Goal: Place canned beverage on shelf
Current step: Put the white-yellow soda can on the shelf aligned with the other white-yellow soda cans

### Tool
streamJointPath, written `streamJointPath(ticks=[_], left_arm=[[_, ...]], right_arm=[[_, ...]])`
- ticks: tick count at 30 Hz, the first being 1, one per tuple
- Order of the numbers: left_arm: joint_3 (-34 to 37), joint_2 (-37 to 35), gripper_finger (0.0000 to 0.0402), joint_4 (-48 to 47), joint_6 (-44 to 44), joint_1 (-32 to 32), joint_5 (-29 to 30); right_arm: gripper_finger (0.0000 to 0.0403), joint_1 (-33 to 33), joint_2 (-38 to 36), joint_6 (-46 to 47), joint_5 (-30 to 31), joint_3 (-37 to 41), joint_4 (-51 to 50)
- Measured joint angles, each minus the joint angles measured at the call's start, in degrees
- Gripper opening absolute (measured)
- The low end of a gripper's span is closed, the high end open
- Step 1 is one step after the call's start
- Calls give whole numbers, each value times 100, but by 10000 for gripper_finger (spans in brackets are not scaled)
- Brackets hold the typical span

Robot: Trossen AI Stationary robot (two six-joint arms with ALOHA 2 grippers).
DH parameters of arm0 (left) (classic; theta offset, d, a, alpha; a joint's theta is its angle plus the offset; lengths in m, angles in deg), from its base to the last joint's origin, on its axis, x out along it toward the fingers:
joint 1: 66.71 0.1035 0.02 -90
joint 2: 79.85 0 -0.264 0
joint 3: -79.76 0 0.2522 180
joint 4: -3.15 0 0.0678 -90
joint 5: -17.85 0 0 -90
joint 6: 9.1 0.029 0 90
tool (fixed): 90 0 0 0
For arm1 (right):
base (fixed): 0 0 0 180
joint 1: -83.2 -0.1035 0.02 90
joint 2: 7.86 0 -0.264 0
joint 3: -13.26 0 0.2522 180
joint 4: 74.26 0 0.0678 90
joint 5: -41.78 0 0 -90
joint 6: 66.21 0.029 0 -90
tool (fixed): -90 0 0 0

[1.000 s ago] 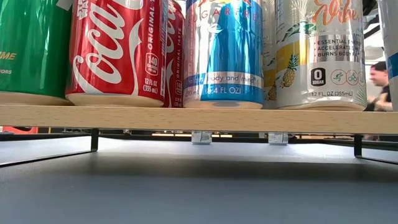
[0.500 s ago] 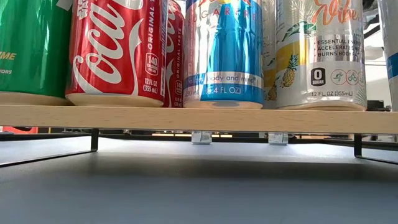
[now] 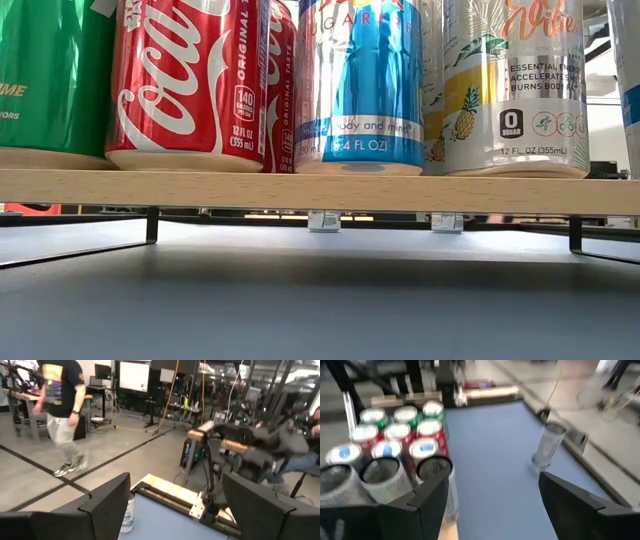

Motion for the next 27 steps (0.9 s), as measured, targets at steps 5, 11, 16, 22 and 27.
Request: streamJointPath(ticks=[5, 11, 16, 22, 27], left_arm=[[0, -31, 300, -21, 1, 0, -6], [0, -35, 300, -33, 1, 0, -6], [0, -31, 300, -44, -12, 0, -6], [0, -31, 300, -72, -143, -48, -26], [0, -31, 300, -72, -147, -129, -30]], right_arm=[[301, 995, 527, -711, -1395, 2, 637], [301, 1748, 1270, -1480, -2991, -3, 1575], [301, 1958, 1783, -1749, -3513, -6, 2025], [301, 2059, 2063, -1848, -3910, -4, 2247], [301, 2061, 2365, -1773, -4020, -4, 2303]])
